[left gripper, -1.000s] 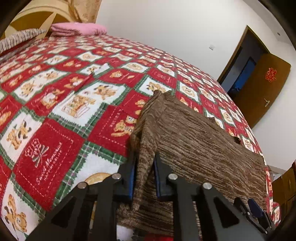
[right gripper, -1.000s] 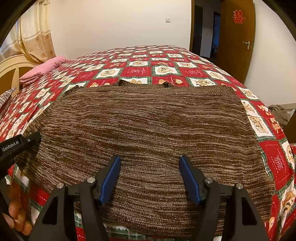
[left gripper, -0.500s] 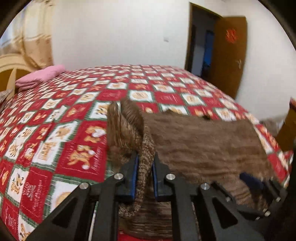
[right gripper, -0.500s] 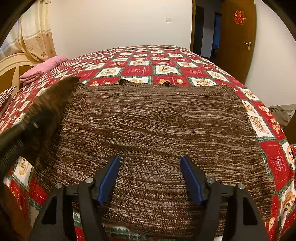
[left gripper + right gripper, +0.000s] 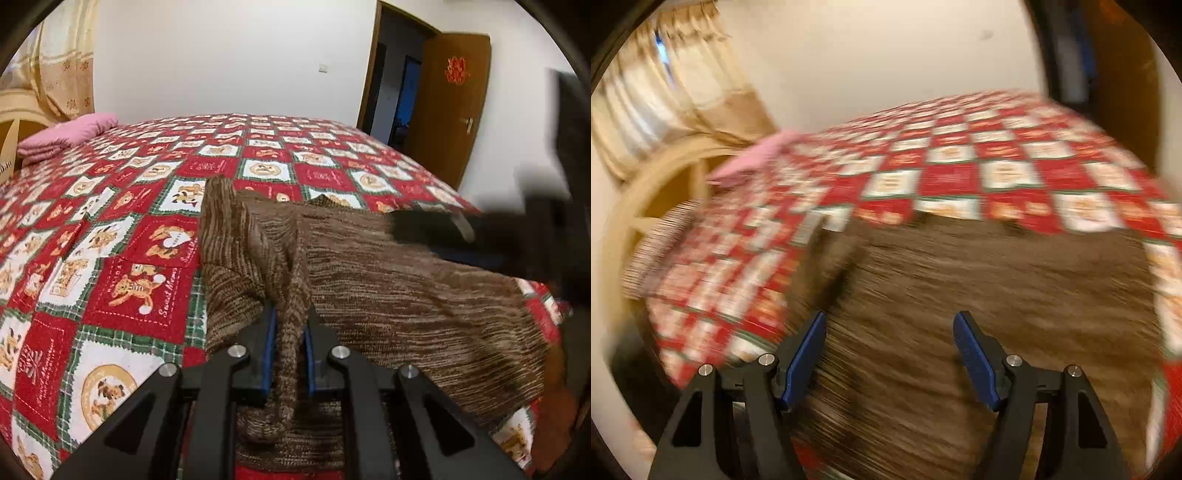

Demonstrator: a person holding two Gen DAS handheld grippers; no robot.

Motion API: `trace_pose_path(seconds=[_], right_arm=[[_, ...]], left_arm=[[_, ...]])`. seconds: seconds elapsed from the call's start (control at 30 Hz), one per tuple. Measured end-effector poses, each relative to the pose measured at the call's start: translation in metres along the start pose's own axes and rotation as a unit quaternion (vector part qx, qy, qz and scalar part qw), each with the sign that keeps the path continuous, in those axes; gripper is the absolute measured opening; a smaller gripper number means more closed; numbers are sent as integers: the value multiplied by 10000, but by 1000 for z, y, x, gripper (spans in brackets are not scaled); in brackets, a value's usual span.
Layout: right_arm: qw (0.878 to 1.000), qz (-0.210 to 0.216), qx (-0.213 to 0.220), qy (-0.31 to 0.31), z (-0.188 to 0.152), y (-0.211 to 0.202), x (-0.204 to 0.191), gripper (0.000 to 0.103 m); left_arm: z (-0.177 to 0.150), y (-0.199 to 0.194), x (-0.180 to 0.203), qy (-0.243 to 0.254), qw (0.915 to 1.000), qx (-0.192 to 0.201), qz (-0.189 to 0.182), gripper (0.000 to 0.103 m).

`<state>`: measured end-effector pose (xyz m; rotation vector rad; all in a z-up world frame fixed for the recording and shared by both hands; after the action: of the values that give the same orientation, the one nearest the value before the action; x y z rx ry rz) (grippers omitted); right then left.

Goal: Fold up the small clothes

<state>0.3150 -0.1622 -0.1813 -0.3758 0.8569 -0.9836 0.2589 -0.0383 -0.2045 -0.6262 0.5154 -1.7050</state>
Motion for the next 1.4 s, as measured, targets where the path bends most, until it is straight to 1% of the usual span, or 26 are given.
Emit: trace_pose_path(seconds=[0.03, 0.07, 0.13, 0.2, 0.23, 0.27, 0.33, 0.4, 0.43, 0.47, 0.5, 0.53, 0.57, 0.6, 0.7, 0.8, 0.9, 0.93, 1.03, 1.13, 1.3, 1.4], right_arm=[[9993, 296, -198, 73, 7, 17, -4, 72], [9987, 393, -315, 46, 11, 29, -8, 72], [9974, 377, -597, -163, 19, 60, -18, 72], [9937, 631, -885, -289, 25, 83, -30, 72], [9905, 755, -1101, -316, 29, 100, -37, 72], [9891, 780, -1202, -344, 31, 108, -41, 72], [9858, 685, -1431, -547, 37, 129, -49, 72], [9823, 591, -1541, -890, 43, 143, -57, 72], [9802, 482, -1562, -1121, 45, 150, -63, 72], [9787, 222, -1506, -1376, 48, 155, -67, 70], [9771, 73, -1470, -1539, 50, 157, -67, 52], [9737, -90, -1482, -1729, 51, 161, -69, 16], [9718, -146, -1523, -1797, 51, 162, -68, 9], [9727, -151, -1459, -1798, 53, 158, -65, 9], [9747, -247, -1090, -1935, 56, 138, -63, 8], [9826, -253, -723, -1692, 66, 105, -52, 8], [9882, -294, -433, -1441, 77, 67, -28, 8], [9893, -303, -396, -1368, 79, 60, -22, 8], [9944, -353, -292, -951, 81, 28, 17, 8], [9964, -447, -255, -676, 78, 6, 50, 8], [9963, -617, -229, -548, 68, -18, 85, 8], [9959, -710, -199, -531, 63, -35, 103, 8]], left_arm=[[0, -2, -3, -108, 9999, 36, -79, 14], [0, -2, -5, -167, 9998, 51, -117, 14], [0, -2, -7, -246, 9995, 60, -163, 14], [0, -1, -6, -235, 9995, 55, -181, 14], [0, -1, -6, -230, 9995, 63, -192, 14], [-1, -1, -6, -229, 9995, 71, -205, 14], [-1, -1, -6, -242, 9994, 70, -242, 14], [-2, 0, -6, -259, 9992, 43, -287, 14], [-3, 1, -6, -267, 9992, 28, -308, 14], [-3, 2, -6, -280, 9990, 18, -336, 14], [-3, 2, -6, -291, 9989, 16, -353, 14], [-2, 2, -7, -307, 9989, 16, -367, 14], [-2, 2, -7, -332, 9987, 15, -390, 14], [-2, 4, -9, -345, 9986, 9, -402, 14], [-1, 5, -7, -319, 9986, -11, -420, 14], [2, -2, -2, -204, 9991, 94, -361, 13], [6, -17, 16, -13, 9981, 247, -561, 13], [7, -22, 27, 101, 9975, 274, -642, 13], [7, -29, 60, 416, 9953, 307, -822, 13], [5, -31, 94, 672, 9922, 257, -1016, 13], [-2, -29, 137, 1106, 9874, 136, -1124, 12], [-6, -29, 156, 1194, 9845, 56, -1283, 12]])
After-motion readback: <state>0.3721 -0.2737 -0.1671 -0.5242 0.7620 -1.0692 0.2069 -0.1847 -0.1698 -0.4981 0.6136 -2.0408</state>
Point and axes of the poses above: each gripper's, at about its wrist camera, not at the fingertips, and y roughly the way its jaws point, x to its right, z to its top, the point moved 6 cm from there along y, roughly the way its jaws point, and after that the axes turned 2 degrees about z, right-handed, at the moved point
